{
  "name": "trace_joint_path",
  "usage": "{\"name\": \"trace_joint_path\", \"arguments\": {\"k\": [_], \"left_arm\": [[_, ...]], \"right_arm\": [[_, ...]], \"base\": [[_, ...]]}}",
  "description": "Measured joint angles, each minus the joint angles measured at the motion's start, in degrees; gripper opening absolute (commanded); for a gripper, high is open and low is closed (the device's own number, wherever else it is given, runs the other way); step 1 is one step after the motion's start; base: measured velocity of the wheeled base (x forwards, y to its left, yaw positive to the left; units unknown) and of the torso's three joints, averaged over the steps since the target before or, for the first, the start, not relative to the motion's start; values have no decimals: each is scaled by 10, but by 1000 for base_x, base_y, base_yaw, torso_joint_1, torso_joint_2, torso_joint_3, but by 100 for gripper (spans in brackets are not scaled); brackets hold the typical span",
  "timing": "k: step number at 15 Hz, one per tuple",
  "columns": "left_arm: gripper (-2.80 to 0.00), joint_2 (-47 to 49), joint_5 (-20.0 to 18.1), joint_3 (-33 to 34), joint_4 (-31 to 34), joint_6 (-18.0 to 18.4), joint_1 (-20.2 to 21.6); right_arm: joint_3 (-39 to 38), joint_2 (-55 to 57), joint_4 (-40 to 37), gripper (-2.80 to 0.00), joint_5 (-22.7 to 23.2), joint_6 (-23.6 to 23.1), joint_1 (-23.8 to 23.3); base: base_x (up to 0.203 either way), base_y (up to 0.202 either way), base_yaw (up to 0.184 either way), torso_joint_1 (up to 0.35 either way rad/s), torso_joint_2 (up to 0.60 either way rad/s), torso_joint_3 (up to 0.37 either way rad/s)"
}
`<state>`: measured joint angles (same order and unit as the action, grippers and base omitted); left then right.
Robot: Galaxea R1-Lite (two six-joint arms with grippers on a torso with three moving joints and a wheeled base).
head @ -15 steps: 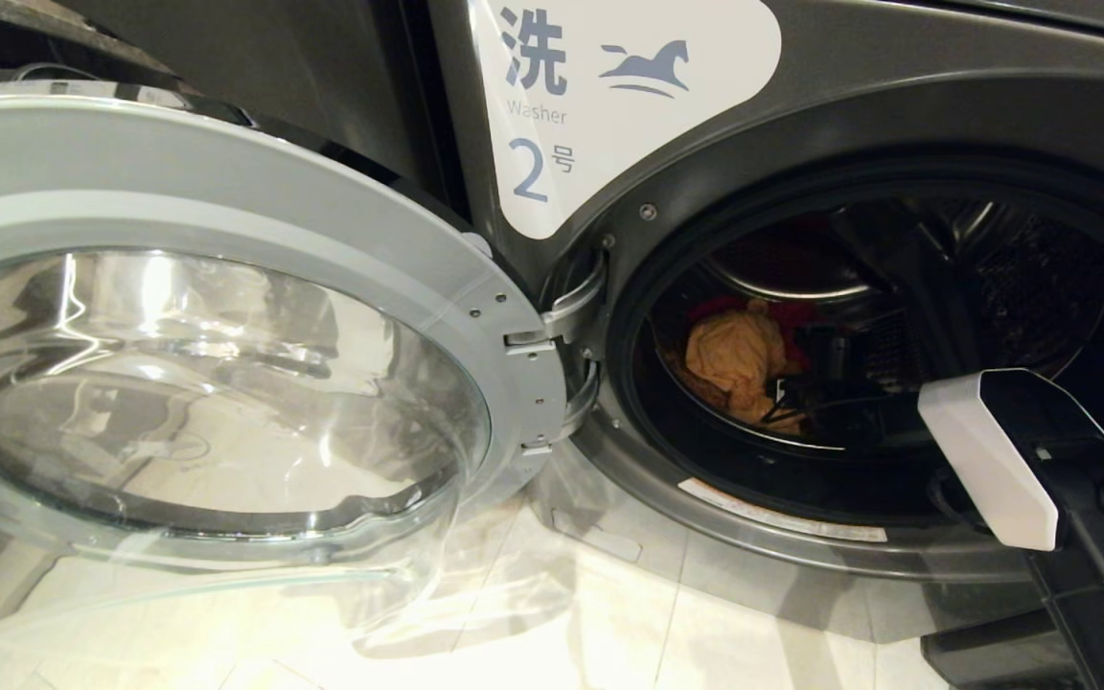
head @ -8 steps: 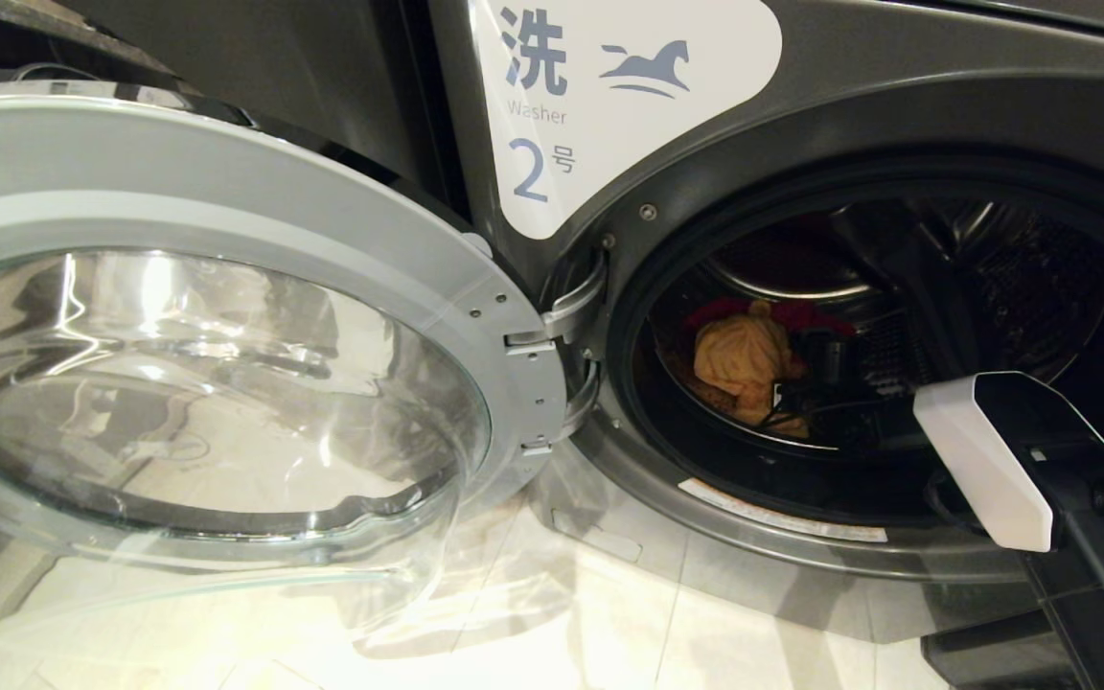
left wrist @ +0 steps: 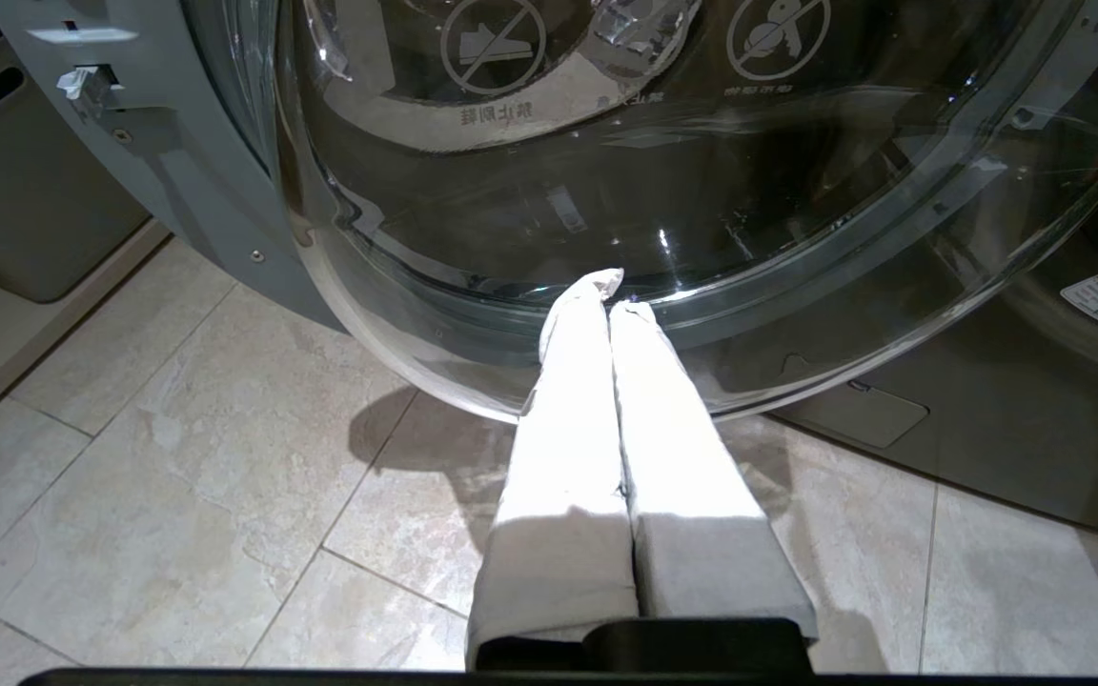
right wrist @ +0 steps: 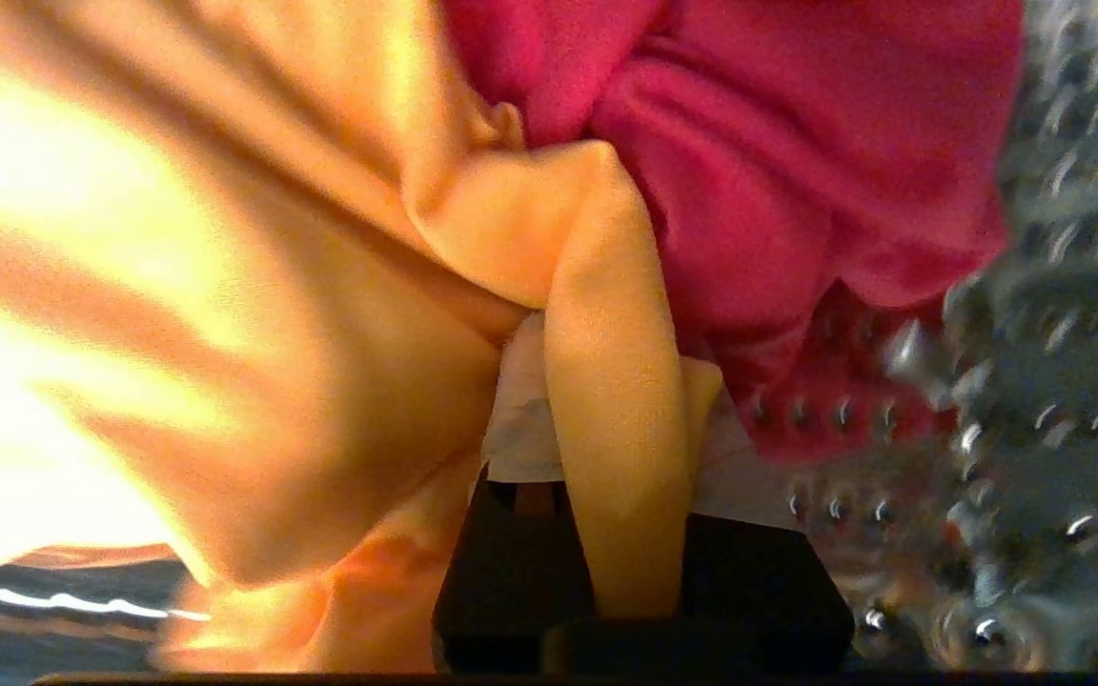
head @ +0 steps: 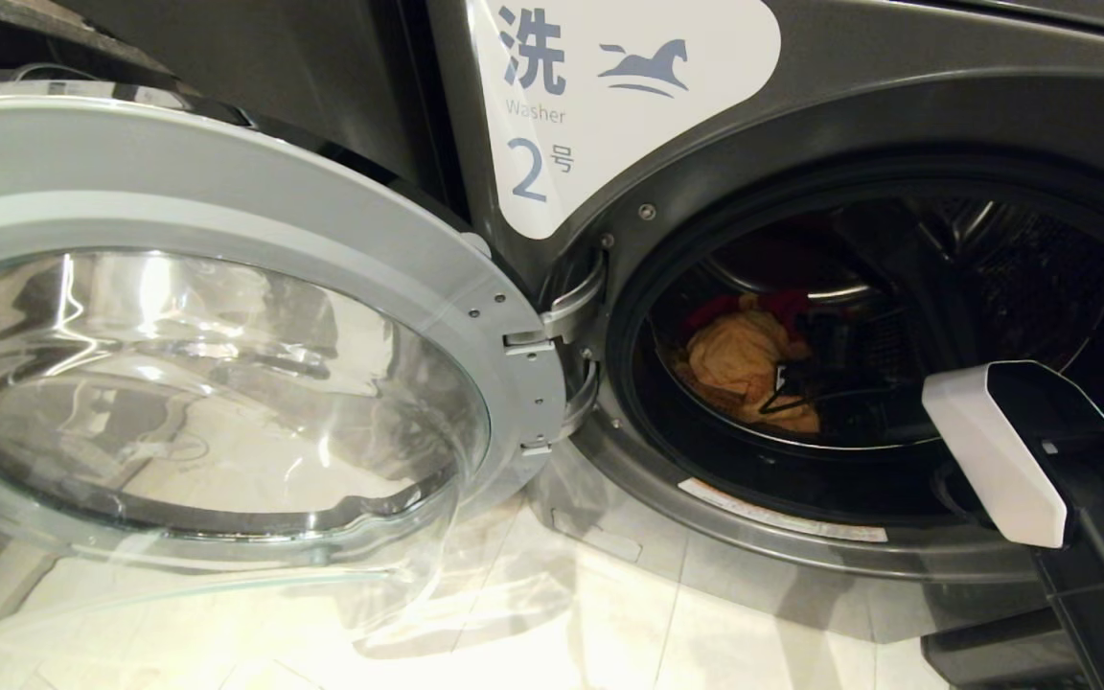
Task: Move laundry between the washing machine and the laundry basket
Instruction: Pick a cloth and place it into the basket
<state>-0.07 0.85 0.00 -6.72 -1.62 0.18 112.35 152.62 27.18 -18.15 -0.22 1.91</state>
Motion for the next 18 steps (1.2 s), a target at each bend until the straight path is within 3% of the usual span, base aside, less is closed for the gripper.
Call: {"name": "trace_joint_path", "arguments": {"k": [3,7,11,18], "left_arm": [[-280,0,0,0,0,-1,0],[-280,0,0,0,0,-2,0],[-280,0,0,0,0,-2,0],[-280,0,0,0,0,-2,0]], "right_arm": [[-11,-32,5,-280,-12,0,25],[-103,-93,41,-280,-29,-12,62],[-241,-168,141,-280,-31,-55,86],[-516,-330,255,-280,-32,-65,119]], "base": [[0,0,0,0,0,0],[0,0,0,0,0,0],[0,0,0,0,0,0],[0,0,0,0,0,0]]}}
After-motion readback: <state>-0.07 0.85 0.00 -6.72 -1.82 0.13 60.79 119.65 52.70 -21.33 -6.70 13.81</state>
